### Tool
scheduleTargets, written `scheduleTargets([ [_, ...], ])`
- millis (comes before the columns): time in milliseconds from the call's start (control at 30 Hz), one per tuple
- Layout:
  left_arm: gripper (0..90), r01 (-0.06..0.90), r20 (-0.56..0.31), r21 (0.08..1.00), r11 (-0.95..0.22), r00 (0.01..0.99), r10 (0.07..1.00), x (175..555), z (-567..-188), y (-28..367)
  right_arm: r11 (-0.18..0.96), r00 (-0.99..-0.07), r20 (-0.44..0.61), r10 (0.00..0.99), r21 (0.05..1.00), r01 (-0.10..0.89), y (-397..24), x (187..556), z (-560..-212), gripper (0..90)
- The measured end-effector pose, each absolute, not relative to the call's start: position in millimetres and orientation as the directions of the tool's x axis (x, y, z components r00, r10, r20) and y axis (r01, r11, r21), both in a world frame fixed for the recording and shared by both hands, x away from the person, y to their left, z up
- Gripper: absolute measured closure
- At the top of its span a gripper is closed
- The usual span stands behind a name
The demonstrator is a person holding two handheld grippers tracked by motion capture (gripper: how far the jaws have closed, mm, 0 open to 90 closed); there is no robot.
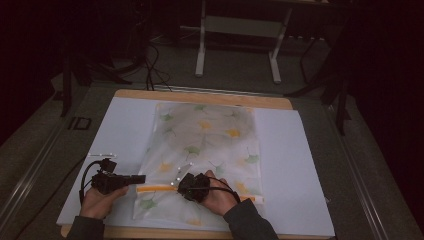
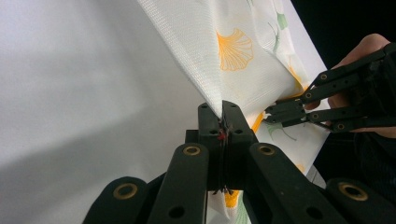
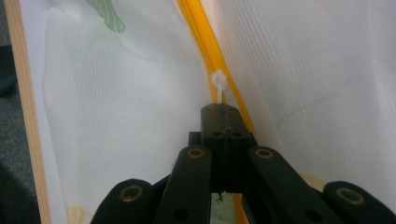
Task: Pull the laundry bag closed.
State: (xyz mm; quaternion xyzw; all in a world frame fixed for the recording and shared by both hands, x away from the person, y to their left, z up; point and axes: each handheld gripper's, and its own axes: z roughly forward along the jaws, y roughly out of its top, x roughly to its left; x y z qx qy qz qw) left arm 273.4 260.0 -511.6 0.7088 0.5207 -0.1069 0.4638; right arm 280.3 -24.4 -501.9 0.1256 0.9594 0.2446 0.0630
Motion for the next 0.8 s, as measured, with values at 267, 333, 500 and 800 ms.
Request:
scheduleTargets([
  [267, 89.1, 0.836, -0.635, 0.549, -0.030, 0.439, 0.636, 273.2, -511.2, 259.7, 0.839, -0.957, -0.055, 0.284, 0.497, 0.221, -30.6, 279.4, -501.7, 90.0],
  [333, 89.1, 0.836, -0.635, 0.548, -0.029, 0.438, 0.637, 273.2, -511.1, 259.9, 0.838, -0.957, -0.054, 0.287, 0.497, 0.223, -31.1, 278.8, -501.1, 90.0],
  [500, 89.1, 0.836, -0.634, 0.548, -0.031, 0.440, 0.636, 273.1, -510.6, 259.7, 0.836, -0.954, -0.052, 0.295, 0.497, 0.232, -34.9, 279.2, -501.4, 90.0],
  [800, 89.1, 0.833, -0.631, 0.552, -0.032, 0.442, 0.637, 273.0, -510.1, 260.2, 0.830, -0.950, -0.049, 0.309, 0.502, 0.244, -42.2, 280.2, -500.7, 90.0],
])
